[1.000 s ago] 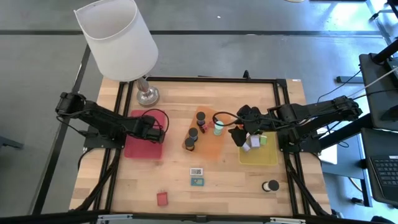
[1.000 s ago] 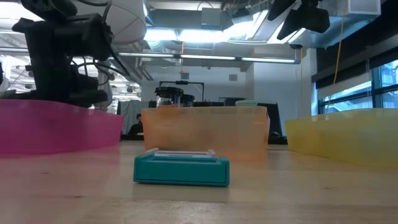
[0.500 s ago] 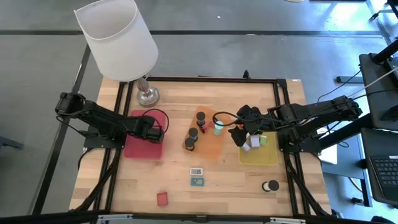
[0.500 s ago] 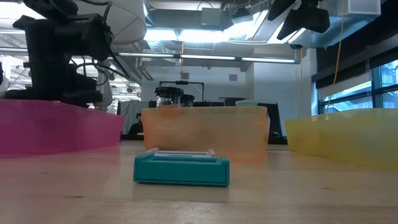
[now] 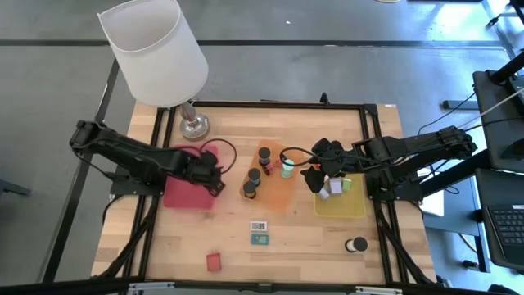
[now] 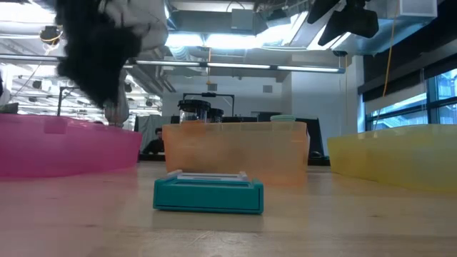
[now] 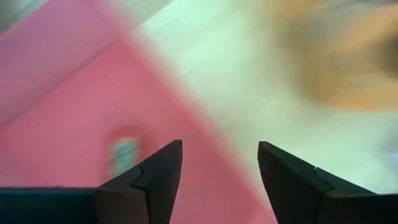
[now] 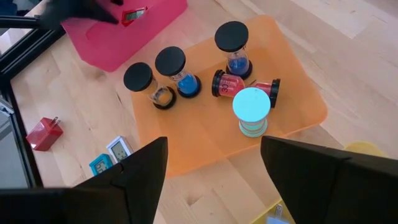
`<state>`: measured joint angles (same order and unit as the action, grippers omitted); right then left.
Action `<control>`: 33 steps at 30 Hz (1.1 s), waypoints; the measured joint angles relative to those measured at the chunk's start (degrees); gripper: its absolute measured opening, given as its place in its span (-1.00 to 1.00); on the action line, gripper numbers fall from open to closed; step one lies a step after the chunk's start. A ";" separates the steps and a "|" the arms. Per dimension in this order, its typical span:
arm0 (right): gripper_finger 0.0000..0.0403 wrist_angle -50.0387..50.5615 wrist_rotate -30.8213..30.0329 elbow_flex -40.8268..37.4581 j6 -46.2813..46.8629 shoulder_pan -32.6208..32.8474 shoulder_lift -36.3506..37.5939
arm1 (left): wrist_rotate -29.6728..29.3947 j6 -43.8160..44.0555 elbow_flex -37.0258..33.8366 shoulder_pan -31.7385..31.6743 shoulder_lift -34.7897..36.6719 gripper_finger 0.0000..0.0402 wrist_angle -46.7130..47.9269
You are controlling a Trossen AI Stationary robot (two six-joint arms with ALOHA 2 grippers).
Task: Pick & Place Office items
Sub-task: Put the blue digital clock into the pink bin
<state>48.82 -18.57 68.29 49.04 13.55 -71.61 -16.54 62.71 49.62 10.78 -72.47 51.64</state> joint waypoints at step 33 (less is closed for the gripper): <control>0.29 0.05 3.62 0.00 -10.59 0.05 0.00 | -3.43 -33.97 4.76 22.95 -29.27 -0.01 -67.50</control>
<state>48.87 -14.95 68.29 38.45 13.61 -71.61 -19.97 28.74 54.37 33.73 -101.74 -15.86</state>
